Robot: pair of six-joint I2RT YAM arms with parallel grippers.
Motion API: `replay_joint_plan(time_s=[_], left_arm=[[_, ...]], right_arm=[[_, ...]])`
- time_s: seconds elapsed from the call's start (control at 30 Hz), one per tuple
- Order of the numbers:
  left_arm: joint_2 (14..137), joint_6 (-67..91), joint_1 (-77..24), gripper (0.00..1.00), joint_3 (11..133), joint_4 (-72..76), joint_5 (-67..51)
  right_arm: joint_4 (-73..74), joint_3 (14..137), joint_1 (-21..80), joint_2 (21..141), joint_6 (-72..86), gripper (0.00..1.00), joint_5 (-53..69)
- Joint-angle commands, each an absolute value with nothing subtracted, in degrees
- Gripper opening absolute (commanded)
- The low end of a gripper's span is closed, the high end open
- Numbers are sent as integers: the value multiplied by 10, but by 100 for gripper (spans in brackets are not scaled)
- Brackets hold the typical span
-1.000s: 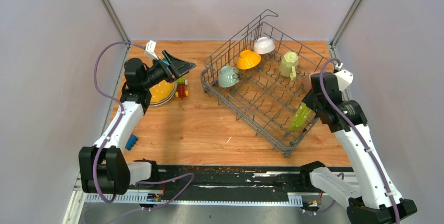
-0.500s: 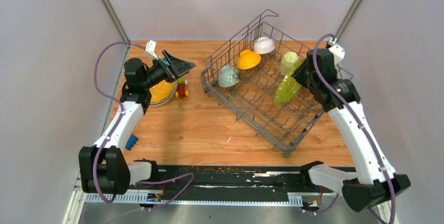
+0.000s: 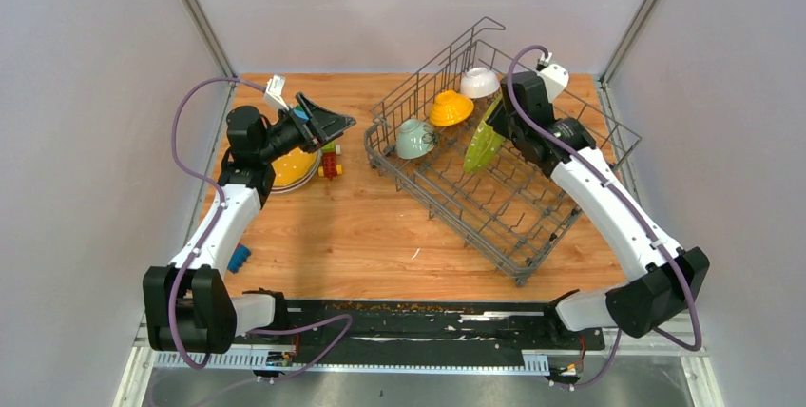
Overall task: Load the mixed dishes into the dish rack
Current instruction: Insert the plate into the dish rack.
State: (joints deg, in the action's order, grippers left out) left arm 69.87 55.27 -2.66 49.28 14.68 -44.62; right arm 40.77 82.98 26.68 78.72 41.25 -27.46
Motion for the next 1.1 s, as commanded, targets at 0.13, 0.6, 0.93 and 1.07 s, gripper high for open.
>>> replay_joint_plan(time_s=[0.13,0.6,0.93,1.07], left_arm=[[689,538,-28,100,511,148,-451],[688,535,-28,100,513,141,-448],[695,533,-28,100,513,142,-450],[695,532,-28,100,511,142,-450]], right_arm=[[307,883,273,805,428,0,-324],[295,897,293,853,416,0,-365],[300,927,347,840,406,0,-473],[302,925,349,836,406,0,-488]])
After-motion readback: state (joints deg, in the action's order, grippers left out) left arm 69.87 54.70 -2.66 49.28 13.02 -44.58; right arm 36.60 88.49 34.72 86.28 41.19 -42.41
